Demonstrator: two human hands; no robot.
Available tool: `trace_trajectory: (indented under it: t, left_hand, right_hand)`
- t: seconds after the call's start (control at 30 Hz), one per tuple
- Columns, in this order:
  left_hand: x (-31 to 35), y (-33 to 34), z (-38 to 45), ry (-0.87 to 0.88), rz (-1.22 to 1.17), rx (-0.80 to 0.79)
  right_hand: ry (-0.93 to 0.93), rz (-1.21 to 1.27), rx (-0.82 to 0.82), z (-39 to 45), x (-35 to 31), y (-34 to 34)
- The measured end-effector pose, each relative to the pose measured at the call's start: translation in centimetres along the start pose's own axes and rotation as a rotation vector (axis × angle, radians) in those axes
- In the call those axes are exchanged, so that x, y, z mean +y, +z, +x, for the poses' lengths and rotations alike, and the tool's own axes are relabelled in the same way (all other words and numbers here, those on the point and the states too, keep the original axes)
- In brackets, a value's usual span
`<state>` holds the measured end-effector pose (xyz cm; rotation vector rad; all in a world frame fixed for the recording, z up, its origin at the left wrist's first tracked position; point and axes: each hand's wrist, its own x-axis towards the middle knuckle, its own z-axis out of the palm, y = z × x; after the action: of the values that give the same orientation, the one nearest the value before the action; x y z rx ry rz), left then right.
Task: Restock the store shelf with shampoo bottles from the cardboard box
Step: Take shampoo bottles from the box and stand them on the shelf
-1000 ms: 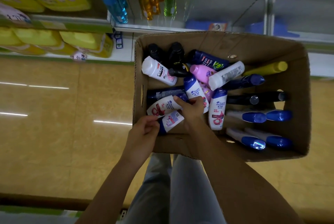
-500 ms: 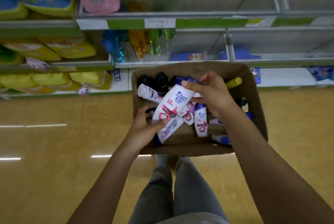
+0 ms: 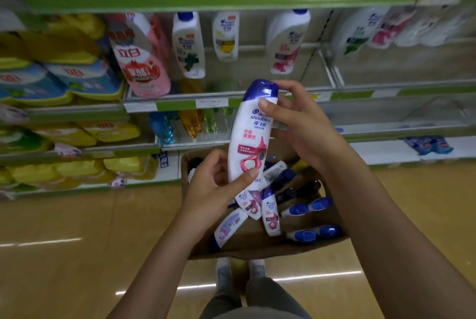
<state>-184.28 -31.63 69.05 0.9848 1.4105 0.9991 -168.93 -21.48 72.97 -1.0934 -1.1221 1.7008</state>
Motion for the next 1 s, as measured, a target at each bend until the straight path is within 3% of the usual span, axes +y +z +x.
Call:
trace_trajectory:
  t: [0.2,0.43,0.63,0.83,1.0]
  left_hand:
    - [4.0,1.4,-0.2,0.229,0.18,0.179]
    - [6.6,3.0,-1.0,0.418,0.579,0.362]
    - [7.9,2.8,-1.3,0.366,0.338,0.242]
    - [8.5,2.5,-1.5,0.406,0.334,0.337]
    - [9.8,1.6,-1.9,0.358,-0.008,0.167]
  right_hand:
    - [-0.007,-0.011,-0.132,-0.6,-3.2,0.5]
    - [-0.103,0.016,-0.112,-0.4,-5.8,1.5]
    - [-0.155,0.107,-0.211,-0.3,-6.9,1.9]
    - [-0.173,0.193,-0.384,-0.3,-7.7,2.3]
    - [-0.202,0.26,-0.437,-0.4,-8.8,1.9]
